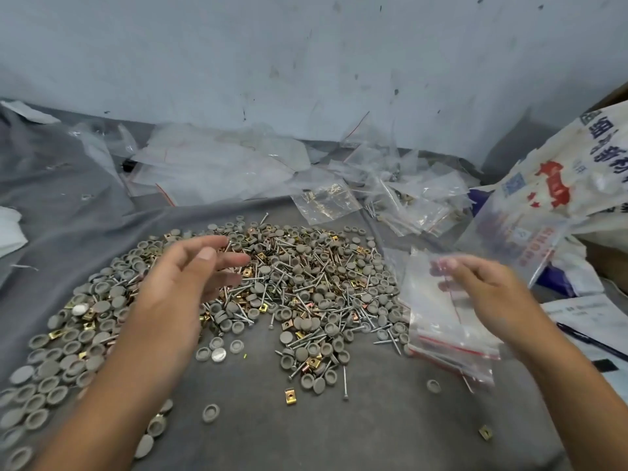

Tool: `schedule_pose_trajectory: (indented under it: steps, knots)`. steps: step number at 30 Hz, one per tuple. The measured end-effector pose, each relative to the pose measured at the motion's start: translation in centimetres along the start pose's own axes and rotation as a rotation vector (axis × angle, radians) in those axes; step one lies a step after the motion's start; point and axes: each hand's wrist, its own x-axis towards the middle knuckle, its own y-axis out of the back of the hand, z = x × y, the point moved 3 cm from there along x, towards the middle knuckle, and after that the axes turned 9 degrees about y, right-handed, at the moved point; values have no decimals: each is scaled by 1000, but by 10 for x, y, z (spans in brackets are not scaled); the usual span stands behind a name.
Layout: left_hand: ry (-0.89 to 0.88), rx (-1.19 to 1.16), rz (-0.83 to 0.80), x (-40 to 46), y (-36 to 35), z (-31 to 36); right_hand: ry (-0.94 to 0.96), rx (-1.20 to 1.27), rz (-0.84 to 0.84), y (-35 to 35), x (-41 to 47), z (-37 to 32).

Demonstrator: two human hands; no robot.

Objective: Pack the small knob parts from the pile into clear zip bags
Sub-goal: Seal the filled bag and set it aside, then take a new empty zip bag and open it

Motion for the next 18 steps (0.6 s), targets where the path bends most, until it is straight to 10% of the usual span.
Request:
schedule_pose_trajectory:
  steps: [6,14,18]
  knots:
    - [-23,118,-217,-19,-32,1,-211,930,-186,-112,-16,-88]
    - [-67,214,-73,-7,-21,-7,-132,1116,-233,-182,-29,-118]
    - [-107,248,83,-5,-4,-5,53,736,-61,-192,-31,-112]
